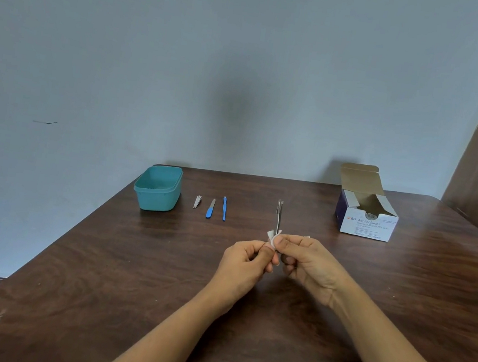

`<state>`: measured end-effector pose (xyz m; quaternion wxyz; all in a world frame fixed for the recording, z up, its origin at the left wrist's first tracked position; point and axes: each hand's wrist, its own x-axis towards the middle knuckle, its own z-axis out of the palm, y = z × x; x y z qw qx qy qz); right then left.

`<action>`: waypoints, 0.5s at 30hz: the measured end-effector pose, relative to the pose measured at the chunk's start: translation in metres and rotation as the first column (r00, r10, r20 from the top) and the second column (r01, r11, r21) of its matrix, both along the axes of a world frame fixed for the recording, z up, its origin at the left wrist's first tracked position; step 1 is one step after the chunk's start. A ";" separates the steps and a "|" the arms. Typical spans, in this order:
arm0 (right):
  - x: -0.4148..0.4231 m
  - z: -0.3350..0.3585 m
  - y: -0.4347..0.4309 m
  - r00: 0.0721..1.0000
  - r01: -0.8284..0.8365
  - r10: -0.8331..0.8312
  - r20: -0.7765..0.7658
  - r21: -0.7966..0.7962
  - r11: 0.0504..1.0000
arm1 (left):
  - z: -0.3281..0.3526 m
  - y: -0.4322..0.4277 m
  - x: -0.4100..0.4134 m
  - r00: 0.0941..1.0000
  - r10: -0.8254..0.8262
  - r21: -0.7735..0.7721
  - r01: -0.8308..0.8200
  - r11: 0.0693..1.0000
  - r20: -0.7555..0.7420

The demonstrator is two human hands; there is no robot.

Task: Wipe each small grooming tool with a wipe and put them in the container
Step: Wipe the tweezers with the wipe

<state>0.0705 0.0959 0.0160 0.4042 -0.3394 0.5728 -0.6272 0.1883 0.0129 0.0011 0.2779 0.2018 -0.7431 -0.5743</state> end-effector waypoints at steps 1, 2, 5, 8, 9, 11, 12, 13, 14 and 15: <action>0.000 0.000 0.000 1.000 0.014 -0.014 -0.015 -0.004 1.000 | 0.000 0.001 0.000 1.000 0.000 -0.003 0.000 1.000 -0.001; 0.001 0.000 0.000 0.999 0.037 -0.037 -0.034 -0.006 0.999 | 0.000 0.001 -0.001 1.000 0.003 -0.017 -0.003 1.000 -0.001; 0.007 0.001 0.001 0.979 0.158 -0.158 -0.125 -0.007 0.987 | 0.001 -0.001 0.000 0.998 0.059 -0.184 -0.058 0.981 0.002; 0.013 0.004 0.002 0.944 0.291 -0.294 -0.148 -0.045 0.956 | 0.000 -0.001 0.001 0.994 0.114 -0.370 -0.108 0.923 -0.007; 0.014 0.005 0.003 0.935 0.318 -0.325 -0.141 -0.070 0.946 | 0.000 -0.001 0.001 0.993 0.119 -0.400 -0.113 0.909 -0.010; 0.016 0.006 0.003 0.927 0.338 -0.350 -0.136 -0.105 0.935 | -0.003 -0.001 0.000 0.991 0.132 -0.448 -0.125 0.885 -0.016; 0.017 0.006 0.003 0.929 0.331 -0.343 -0.141 -0.104 0.938 | -0.004 -0.002 0.000 0.990 0.139 -0.473 -0.132 0.871 -0.020; 0.018 0.006 0.003 0.933 0.317 -0.328 -0.152 -0.093 0.944 | -0.005 -0.003 -0.001 0.989 0.146 -0.497 -0.137 0.857 -0.022; 0.019 0.005 0.002 0.937 0.299 -0.308 -0.165 -0.078 0.951 | -0.006 -0.005 -0.001 0.988 0.151 -0.520 -0.140 0.843 -0.021; 0.019 0.004 0.002 0.940 0.285 -0.292 -0.176 -0.065 0.956 | -0.007 -0.007 -0.001 0.988 0.157 -0.540 -0.140 0.830 -0.016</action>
